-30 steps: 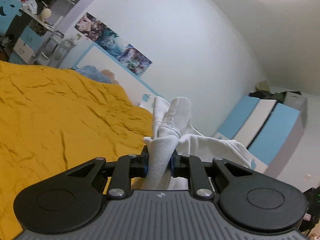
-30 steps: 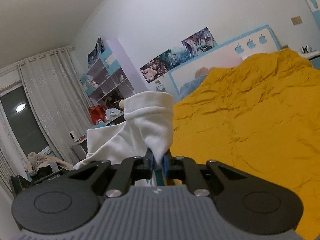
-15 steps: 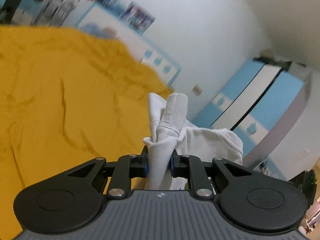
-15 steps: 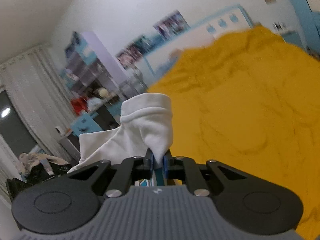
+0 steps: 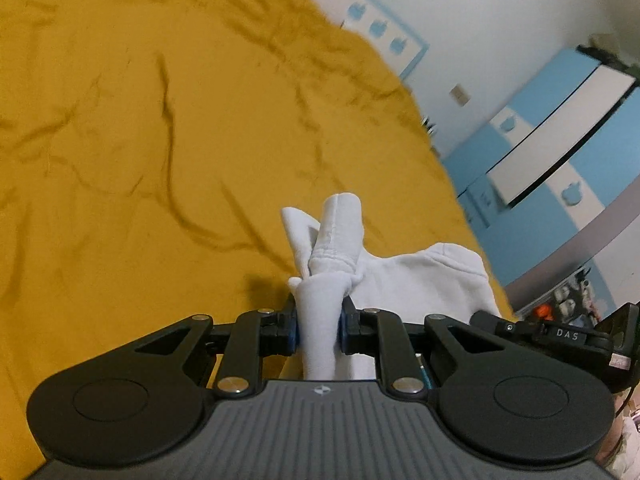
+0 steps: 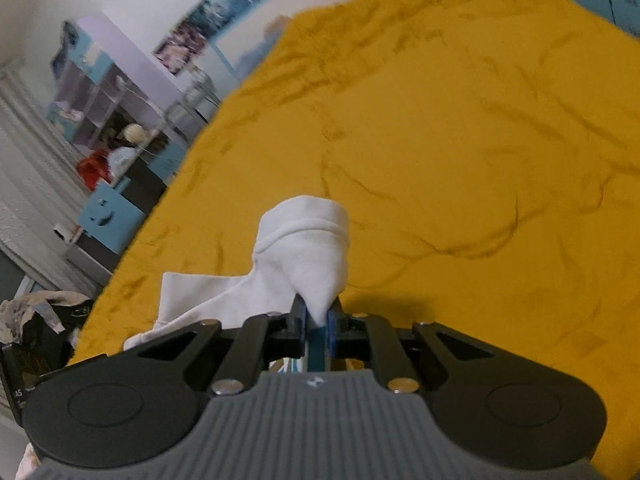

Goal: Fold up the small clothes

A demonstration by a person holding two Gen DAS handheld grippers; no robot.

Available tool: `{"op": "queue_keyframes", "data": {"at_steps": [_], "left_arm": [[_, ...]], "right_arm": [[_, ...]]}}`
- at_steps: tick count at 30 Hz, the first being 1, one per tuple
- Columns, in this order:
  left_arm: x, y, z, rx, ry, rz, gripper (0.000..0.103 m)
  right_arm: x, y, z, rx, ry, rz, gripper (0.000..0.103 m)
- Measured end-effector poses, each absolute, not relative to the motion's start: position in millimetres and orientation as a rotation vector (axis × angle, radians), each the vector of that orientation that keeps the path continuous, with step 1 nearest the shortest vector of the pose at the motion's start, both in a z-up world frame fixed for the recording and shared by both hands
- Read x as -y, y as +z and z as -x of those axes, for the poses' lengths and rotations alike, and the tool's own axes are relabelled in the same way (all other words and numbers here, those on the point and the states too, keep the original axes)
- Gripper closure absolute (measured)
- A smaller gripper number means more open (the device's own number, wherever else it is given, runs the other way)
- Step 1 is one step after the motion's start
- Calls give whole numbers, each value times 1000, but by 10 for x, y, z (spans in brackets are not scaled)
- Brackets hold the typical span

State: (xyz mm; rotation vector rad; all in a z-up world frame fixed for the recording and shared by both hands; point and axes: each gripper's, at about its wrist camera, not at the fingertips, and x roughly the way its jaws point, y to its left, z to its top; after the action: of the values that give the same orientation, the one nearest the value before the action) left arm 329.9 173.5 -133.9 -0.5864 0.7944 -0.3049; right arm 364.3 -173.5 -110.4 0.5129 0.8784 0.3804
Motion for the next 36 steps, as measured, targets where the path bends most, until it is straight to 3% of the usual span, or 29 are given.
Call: {"op": "queue_keyframes", "data": {"at_steps": [5, 10, 17, 24, 30, 36], "left_arm": [[-1838, -1592, -3413, -871, -310, 606, 81], [-1968, -1736, -3459, -880, -293, 648, 70], [-2060, -1624, -3394, -823, -220, 639, 59], [-2173, -1235, -3128, -762, -139, 547, 59], [-1805, -806, -2799, -738, -223, 389, 60], [-1348, -855, -2508, -780, -344, 318, 66]], "right_arm": [[1763, -1480, -3841, -949, 335, -526, 97], [1809, -1721, -3918, -981, 292, -519, 92], [1826, -1623, -3884, -926, 227, -442, 79], [1915, -1198, -3630, -859, 196, -340, 79], [1765, -868, -3190, -841, 257, -231, 79], [1487, -800, -2640, -821, 320, -69, 79]]}}
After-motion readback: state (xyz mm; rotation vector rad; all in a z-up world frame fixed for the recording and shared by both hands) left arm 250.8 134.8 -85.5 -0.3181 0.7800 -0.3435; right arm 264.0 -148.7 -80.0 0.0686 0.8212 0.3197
